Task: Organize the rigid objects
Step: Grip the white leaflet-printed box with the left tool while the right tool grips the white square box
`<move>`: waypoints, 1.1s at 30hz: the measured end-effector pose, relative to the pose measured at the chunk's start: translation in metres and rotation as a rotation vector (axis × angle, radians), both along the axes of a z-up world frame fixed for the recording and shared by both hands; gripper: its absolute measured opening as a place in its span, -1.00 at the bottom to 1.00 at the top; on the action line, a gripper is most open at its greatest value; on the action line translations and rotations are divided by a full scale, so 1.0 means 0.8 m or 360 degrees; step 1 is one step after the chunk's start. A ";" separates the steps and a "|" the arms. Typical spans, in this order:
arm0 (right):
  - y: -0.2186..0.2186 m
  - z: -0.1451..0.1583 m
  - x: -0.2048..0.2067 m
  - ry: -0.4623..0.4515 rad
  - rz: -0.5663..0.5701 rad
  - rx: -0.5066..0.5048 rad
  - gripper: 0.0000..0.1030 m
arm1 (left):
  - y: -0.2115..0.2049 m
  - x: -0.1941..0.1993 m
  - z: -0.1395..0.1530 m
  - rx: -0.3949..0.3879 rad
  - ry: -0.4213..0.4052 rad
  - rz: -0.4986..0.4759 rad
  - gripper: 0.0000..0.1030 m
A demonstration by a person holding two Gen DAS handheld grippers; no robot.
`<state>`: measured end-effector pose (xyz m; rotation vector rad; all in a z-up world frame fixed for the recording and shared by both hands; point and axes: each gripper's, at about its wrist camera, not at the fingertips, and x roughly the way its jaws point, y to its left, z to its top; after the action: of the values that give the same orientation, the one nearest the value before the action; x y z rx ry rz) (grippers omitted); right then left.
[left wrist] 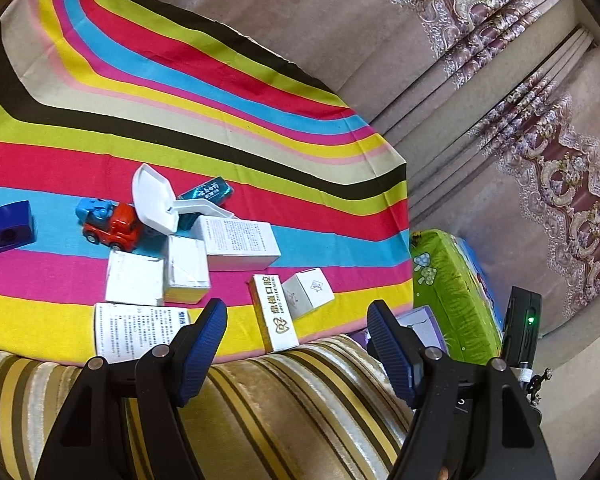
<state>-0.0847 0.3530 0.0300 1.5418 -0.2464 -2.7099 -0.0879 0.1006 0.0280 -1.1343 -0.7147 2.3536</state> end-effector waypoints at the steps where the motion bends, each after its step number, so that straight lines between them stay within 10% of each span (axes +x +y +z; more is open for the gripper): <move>1: -0.002 -0.001 -0.001 -0.0005 0.0011 0.0004 0.79 | -0.002 0.000 0.000 0.0000 -0.0002 0.0006 0.43; 33: -0.044 -0.020 -0.017 -0.0083 0.0282 0.0004 0.79 | -0.122 0.027 -0.034 -0.0073 -0.0198 0.0278 0.43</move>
<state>-0.0984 0.3178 0.0139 1.5556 -0.1011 -2.5392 -0.0662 0.0027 0.0011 -1.2949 -0.8372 2.4713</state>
